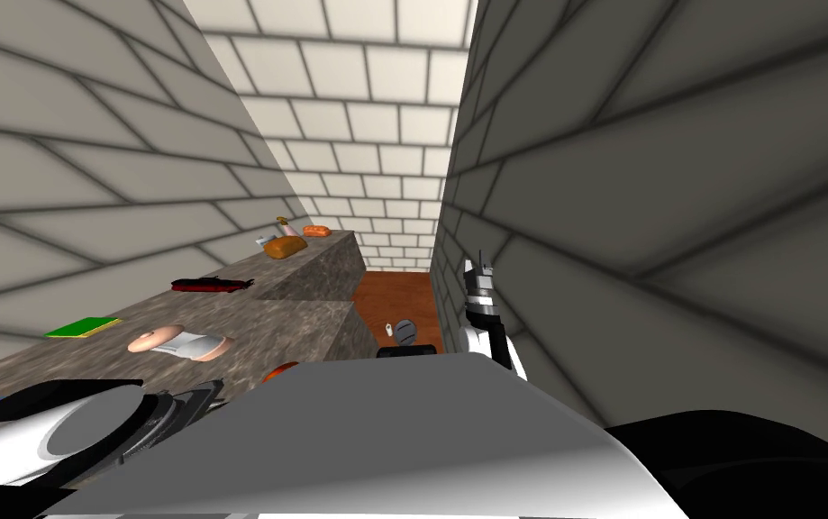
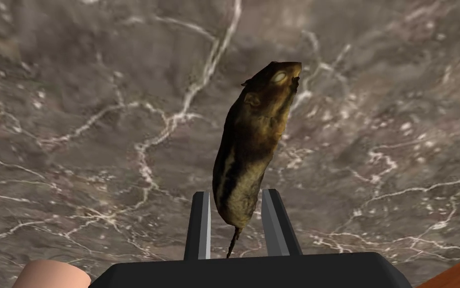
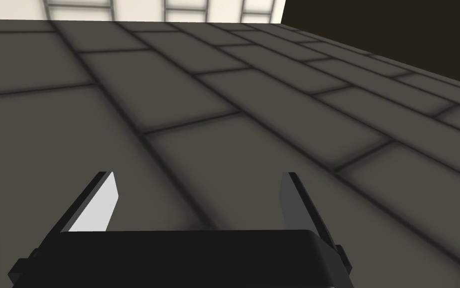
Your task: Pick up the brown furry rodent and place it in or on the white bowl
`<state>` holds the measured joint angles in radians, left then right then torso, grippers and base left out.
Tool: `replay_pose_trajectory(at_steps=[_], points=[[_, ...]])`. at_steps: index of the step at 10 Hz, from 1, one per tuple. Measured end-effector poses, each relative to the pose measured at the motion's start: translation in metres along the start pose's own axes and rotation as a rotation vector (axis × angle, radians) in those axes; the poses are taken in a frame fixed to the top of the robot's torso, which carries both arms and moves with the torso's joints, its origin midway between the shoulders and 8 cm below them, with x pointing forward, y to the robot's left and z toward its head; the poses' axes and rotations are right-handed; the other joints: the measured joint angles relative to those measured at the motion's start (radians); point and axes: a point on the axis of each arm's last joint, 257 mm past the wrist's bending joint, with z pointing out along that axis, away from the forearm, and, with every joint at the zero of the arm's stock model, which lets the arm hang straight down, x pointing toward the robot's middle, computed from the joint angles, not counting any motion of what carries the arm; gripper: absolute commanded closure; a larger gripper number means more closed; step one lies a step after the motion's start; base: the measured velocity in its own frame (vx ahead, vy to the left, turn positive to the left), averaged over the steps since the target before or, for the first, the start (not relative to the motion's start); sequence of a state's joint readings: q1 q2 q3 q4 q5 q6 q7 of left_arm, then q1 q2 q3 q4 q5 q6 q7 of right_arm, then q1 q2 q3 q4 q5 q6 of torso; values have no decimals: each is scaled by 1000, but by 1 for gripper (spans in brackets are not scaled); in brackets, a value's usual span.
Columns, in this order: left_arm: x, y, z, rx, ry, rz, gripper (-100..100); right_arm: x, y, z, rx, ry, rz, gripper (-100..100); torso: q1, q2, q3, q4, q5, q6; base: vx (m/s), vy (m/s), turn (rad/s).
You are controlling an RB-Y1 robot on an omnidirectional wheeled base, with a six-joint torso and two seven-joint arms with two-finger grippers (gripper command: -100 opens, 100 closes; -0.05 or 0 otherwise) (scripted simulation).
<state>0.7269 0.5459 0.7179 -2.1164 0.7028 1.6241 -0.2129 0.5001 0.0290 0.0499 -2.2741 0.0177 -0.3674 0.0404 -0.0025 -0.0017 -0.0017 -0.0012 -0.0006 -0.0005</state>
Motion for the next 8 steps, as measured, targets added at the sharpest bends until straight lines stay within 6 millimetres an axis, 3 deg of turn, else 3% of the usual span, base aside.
replay_pose_trajectory(at_steps=[8], points=[[-4, 22, -38, -56, 50, -60, 100, 0, 0, 0, 0, 0, 0, 0, 0, 0, 0, 0, 0, 0, 22, -48, -12]])
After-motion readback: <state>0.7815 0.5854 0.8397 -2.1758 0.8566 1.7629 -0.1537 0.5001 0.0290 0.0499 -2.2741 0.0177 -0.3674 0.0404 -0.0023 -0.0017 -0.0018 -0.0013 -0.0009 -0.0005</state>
